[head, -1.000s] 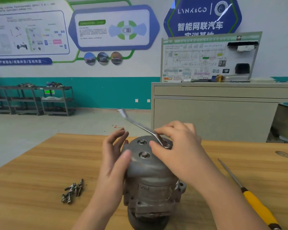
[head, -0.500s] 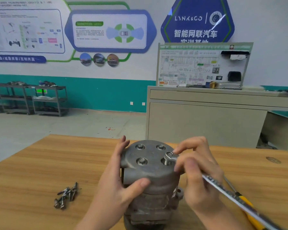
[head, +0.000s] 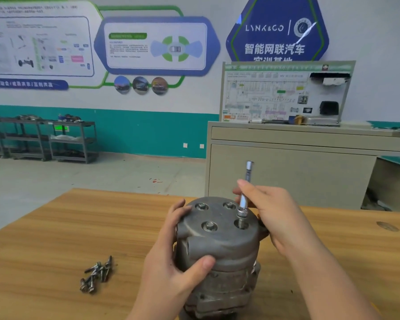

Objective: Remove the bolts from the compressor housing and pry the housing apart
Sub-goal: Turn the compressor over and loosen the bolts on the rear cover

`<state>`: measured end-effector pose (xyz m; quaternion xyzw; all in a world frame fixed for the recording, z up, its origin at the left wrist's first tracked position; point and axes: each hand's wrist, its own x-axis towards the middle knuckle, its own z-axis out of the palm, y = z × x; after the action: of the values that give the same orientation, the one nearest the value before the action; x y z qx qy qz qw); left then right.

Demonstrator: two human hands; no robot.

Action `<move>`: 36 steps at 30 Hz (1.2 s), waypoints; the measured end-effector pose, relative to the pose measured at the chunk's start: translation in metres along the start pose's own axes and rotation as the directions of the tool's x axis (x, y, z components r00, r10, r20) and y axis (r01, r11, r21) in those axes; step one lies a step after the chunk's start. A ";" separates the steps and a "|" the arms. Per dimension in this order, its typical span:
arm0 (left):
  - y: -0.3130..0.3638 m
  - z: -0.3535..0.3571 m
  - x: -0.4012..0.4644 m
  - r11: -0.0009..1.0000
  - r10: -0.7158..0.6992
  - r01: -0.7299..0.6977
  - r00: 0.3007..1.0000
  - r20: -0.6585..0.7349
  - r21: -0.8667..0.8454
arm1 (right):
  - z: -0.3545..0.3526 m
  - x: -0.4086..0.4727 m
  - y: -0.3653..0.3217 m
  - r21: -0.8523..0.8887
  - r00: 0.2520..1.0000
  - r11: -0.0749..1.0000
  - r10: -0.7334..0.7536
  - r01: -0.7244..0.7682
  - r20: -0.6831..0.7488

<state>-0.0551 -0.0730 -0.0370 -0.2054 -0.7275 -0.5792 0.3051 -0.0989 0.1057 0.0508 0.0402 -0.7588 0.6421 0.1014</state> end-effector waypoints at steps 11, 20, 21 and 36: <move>0.001 0.000 0.001 0.999 -0.018 0.018 1.000 -0.005 -0.035 | 0.005 -0.029 -0.021 -0.483 0.892 0.750 -0.368 0.452 0.263; 0.063 -0.015 0.040 0.871 -0.047 -0.147 0.925 0.377 0.469 | -0.005 -0.055 -0.038 -0.644 0.899 0.630 -0.344 0.435 0.270; 0.069 -0.011 0.048 0.852 -0.048 -0.195 0.895 0.444 0.485 | -0.006 -0.058 -0.040 -0.669 0.899 0.605 -0.348 0.433 0.267; 0.088 0.021 0.077 0.836 -0.248 0.003 0.895 0.371 0.549 | -0.034 -0.067 -0.051 -0.608 0.894 0.658 -0.375 0.443 0.245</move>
<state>-0.0586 -0.0356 0.0757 -0.1844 -0.9206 -0.3130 0.1435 -0.0200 0.1254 0.0917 0.2035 -0.9085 0.2960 0.2135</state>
